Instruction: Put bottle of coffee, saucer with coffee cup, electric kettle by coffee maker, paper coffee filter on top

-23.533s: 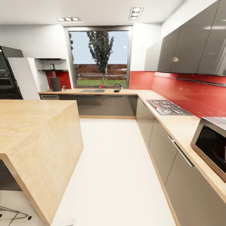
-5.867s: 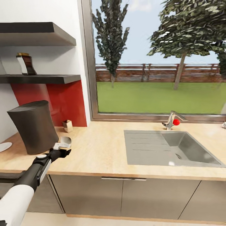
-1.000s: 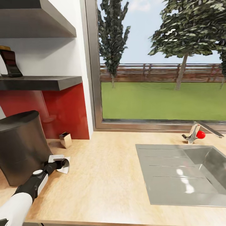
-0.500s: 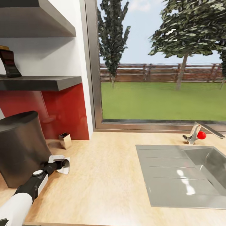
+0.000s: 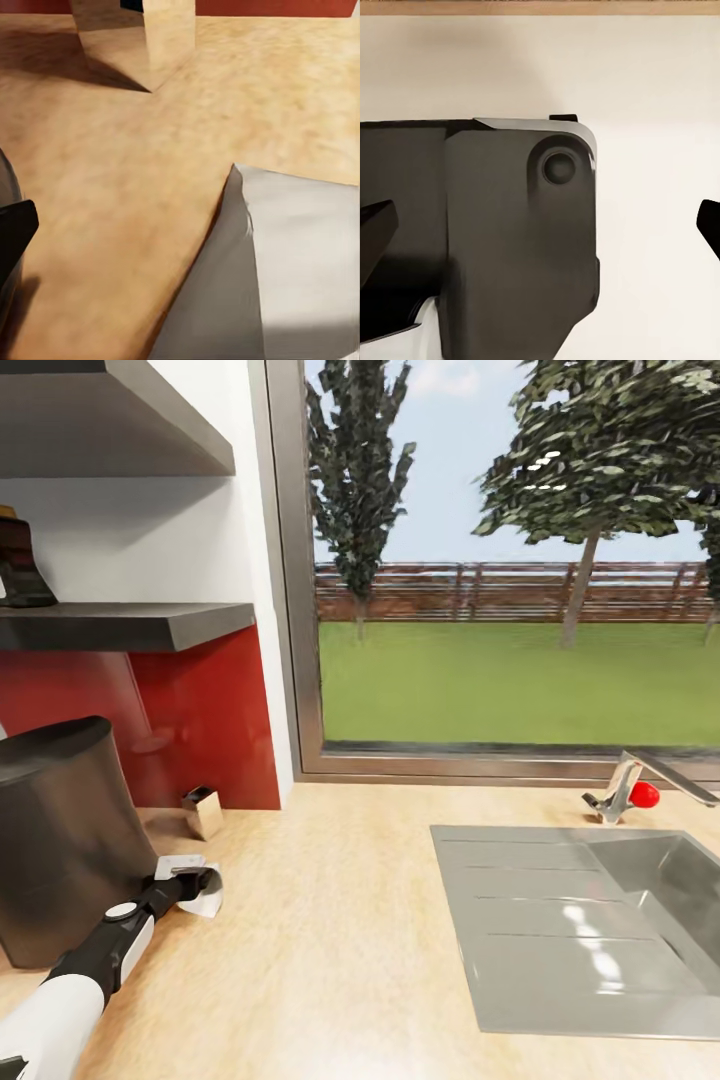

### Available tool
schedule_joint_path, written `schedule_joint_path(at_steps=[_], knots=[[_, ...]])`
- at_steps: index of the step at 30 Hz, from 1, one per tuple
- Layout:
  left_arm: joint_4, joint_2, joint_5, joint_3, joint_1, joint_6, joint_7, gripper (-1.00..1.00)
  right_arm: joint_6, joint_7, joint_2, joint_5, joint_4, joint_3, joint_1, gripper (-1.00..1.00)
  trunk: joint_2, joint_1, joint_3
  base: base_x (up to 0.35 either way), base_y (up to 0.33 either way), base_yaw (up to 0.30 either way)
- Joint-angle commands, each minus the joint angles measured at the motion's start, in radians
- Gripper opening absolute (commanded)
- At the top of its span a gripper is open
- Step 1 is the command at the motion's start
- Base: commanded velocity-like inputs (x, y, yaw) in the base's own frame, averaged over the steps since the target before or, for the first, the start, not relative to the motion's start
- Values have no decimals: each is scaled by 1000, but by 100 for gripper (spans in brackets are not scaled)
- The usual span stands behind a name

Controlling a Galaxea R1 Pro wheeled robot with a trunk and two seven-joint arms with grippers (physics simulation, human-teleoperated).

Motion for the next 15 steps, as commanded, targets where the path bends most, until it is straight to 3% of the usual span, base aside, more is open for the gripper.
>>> schedule_joint_path(at_steps=[1, 5, 6, 15], knots=[[0, -1, -9, 8, -1, 0, -8, 100, -3, 1, 0, 0, 0, -3, 0, 100, -2, 1, -2, 17, -8, 0], [0, -1, -9, 8, -1, 0, -9, 100, -2, 1, 0, 0, 0, -3, 0, 100, -2, 1, -2, 8, -4, 0], [1, -2, -9, 8, -1, -1, -9, -100, -3, 1, 0, 0, 0, -3, 0, 100, -2, 1, -2, 3, -1, 0], [1, -8, -10, 8, -1, 0, -8, -100, -3, 1, -1, -1, 0, -4, 0, 100, -2, 1, -2, 0, 0, 0]])
